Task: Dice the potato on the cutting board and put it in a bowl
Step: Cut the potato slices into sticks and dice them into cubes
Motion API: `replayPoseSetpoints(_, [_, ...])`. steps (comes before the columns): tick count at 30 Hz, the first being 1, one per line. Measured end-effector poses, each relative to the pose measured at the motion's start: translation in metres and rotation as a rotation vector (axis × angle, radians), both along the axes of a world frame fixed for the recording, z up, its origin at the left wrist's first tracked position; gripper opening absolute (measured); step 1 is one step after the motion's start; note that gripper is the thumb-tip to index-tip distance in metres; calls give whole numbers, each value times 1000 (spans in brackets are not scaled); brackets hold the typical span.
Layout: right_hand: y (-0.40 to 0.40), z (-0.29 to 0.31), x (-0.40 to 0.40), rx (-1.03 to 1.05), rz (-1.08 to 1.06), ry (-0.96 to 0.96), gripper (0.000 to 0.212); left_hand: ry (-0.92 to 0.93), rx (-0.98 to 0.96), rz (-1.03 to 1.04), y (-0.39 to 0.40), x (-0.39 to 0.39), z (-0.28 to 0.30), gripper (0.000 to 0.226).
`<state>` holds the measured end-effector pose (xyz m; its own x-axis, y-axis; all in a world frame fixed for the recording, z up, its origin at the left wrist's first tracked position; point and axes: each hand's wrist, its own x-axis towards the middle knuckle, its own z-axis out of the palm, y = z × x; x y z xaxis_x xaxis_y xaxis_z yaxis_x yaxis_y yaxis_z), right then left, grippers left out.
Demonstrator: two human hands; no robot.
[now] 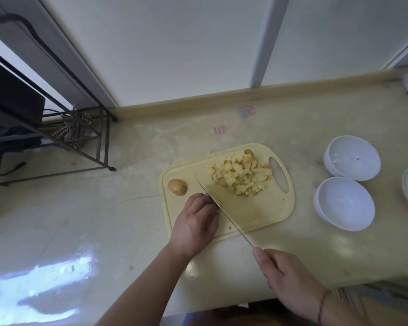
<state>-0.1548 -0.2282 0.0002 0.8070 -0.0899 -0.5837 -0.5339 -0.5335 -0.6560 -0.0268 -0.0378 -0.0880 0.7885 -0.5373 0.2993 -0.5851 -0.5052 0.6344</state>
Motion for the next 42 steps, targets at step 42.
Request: replayPoseSetpoints(42, [15, -5, 12, -125, 82, -4, 71, 45, -3, 70, 8, -5, 0, 19])
